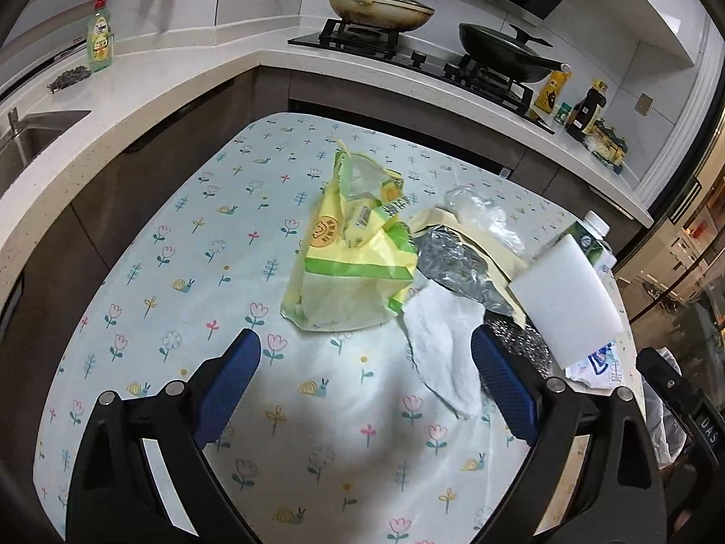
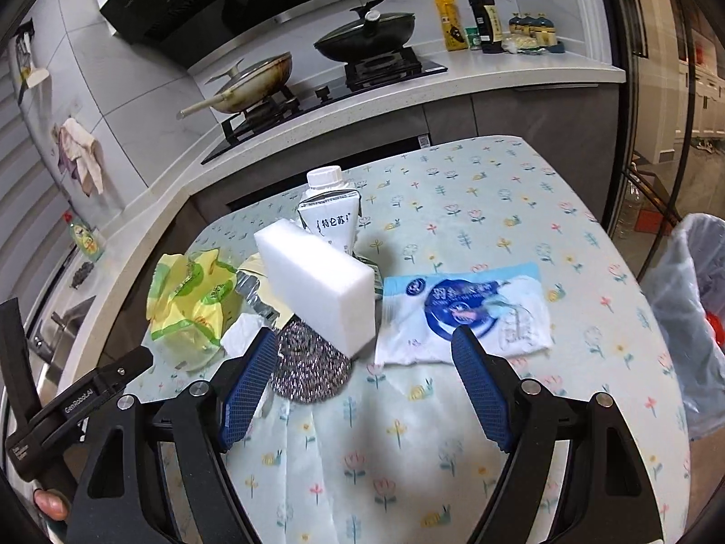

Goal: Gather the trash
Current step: 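Reach both grippers toward the yellow-green bag and white sponge on the table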

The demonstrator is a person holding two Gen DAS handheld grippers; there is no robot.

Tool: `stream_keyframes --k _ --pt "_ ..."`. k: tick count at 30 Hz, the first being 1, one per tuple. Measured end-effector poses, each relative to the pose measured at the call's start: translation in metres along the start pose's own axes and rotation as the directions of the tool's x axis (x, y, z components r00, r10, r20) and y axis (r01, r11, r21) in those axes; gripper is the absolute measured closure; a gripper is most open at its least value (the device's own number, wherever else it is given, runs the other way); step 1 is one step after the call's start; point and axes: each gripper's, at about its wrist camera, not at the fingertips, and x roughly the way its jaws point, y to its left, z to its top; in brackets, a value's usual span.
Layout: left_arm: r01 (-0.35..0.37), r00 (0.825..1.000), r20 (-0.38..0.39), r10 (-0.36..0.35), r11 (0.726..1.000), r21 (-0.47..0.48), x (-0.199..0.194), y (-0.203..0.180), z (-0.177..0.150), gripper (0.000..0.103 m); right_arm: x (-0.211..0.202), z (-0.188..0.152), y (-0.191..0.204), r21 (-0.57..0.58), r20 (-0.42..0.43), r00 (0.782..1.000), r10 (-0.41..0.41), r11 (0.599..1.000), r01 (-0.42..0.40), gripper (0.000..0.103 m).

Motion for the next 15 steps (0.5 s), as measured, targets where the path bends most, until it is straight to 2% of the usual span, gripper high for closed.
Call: stream_keyframes --k 7,12,13,14,15 --pt "0.02 0.999 -0.036 -0.021 0.999 -0.025 0.035 0.009 0.016 0.013 0.035 0.012 0.007 -0.021 -0.008 1.0 -0.006 1.0 0.006 0.027" --pt "0.036 0.999 -0.025 -0.037 0.999 -0.018 0.044 0.0 0.023 0.015 0.044 0.014 0.011 -0.042 -0.006 1.0 0.006 0.999 -0.006 0.027" --pt "0.041 0.999 -0.023 -0.041 0.999 -0.015 0.044 -0.002 0.025 0.019 0.044 0.014 0.013 -0.048 -0.003 1.0 0.008 0.999 -0.008 0.031" --pt "0.046 0.999 -0.023 -0.046 0.999 -0.011 0.044 -0.004 0.026 0.027 0.043 0.014 0.014 -0.055 -0.002 1.0 0.012 0.998 -0.012 0.037" --pt "0.049 0.998 -0.025 -0.049 0.999 -0.007 0.044 -0.006 0.026 0.032 0.042 0.013 0.017 -0.065 -0.006 1.0 0.017 0.998 -0.018 0.049"
